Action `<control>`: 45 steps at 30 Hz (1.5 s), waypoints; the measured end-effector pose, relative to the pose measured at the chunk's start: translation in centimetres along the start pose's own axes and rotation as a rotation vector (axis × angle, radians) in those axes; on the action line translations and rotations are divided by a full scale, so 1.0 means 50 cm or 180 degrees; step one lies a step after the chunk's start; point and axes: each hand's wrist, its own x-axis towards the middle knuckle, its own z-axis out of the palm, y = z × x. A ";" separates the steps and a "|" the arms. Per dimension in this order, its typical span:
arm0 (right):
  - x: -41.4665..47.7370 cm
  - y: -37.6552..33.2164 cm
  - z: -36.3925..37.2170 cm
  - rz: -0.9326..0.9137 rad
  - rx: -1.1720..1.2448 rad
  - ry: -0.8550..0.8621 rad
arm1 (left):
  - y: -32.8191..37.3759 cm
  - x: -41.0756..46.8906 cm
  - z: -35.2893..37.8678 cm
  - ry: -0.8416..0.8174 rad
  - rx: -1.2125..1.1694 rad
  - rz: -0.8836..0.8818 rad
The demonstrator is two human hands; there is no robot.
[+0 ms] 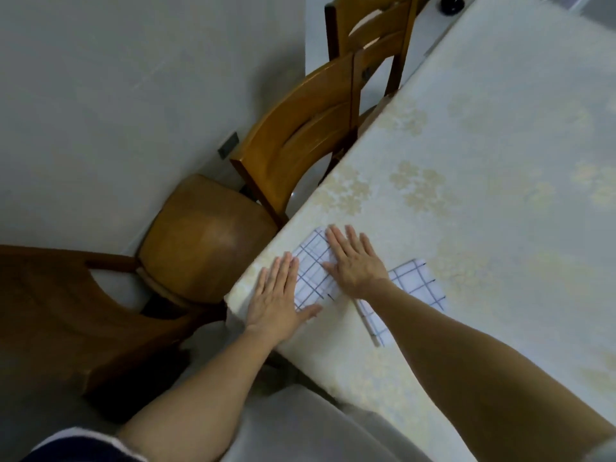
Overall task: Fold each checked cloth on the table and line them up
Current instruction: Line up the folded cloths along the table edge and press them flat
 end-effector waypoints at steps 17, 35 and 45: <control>-0.418 -0.067 0.130 0.2208 0.1879 0.0775 | 0.244 0.066 -0.045 -0.0112 -0.0660 0.1023; -0.394 0.021 0.120 0.1323 0.1391 0.1340 | 0.209 -0.032 -0.060 -0.0758 -0.1056 0.0077; -0.331 0.015 0.142 0.0558 0.1167 0.0619 | 0.167 -0.077 -0.052 -0.0144 -0.1435 0.0107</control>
